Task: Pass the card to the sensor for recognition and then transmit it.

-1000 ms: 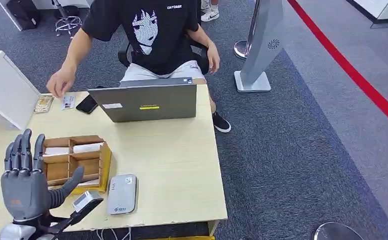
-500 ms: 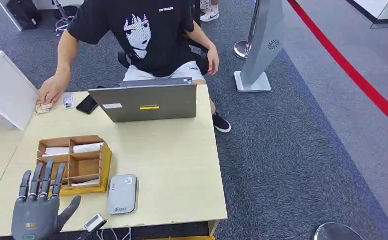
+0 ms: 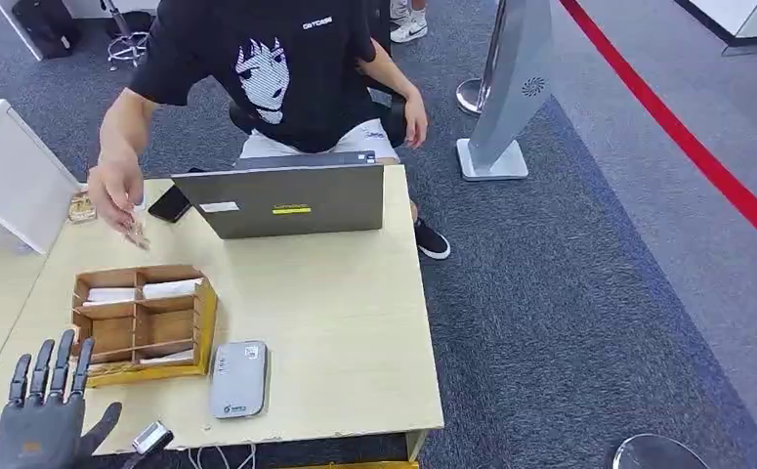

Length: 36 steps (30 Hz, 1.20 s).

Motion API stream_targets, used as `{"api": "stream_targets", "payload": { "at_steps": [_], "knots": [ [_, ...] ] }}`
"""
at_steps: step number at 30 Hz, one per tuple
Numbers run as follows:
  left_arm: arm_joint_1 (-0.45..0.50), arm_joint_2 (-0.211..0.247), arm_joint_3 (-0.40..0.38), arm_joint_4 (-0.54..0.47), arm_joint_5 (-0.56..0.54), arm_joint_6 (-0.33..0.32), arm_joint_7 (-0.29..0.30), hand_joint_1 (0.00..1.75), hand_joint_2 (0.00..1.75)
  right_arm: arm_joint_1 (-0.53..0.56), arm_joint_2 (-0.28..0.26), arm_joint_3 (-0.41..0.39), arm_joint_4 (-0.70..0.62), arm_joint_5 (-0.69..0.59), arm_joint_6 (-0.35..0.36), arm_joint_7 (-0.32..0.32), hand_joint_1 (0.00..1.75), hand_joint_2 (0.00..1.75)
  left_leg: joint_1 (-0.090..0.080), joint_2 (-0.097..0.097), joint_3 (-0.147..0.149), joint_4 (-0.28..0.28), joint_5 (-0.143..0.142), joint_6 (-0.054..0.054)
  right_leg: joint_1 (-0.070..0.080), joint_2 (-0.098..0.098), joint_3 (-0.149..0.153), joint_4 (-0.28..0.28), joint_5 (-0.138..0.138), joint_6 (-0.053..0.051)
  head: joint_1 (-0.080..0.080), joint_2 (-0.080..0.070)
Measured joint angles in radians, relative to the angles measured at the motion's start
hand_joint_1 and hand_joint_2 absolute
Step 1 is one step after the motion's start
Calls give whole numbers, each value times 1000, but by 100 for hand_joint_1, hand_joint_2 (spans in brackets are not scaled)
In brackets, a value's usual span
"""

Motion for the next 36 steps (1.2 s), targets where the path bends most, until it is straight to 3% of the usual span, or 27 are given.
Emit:
{"api": "stream_targets", "payload": {
  "at_steps": [10, 21, 36],
  "knots": [
    [-27, 10, 58, 40, -5, 2, -21, 0, 175, -1, 0, 0, 0, 6, 0, 1, 0, 175, 0, 0, 0, 0, 0, 0, 0, 0, 0, 0, 0, 0, 0, 0],
    [-70, 18, 65, 80, -6, 1, -31, 0, 175, -2, 0, 0, 0, 18, 0, 8, 0, 175, 0, 0, 0, 0, 0, 0, 0, 0, 0, 0, 0, 0, 0, 0],
    [-88, 3, -19, 103, -16, 1, -10, 0, 175, -6, 0, 2, 0, 20, -1, 9, 0, 175, 0, 0, 0, 0, 0, 0, 0, 0, 0, 0, 0, 0, -1, 0]
  ]
}}
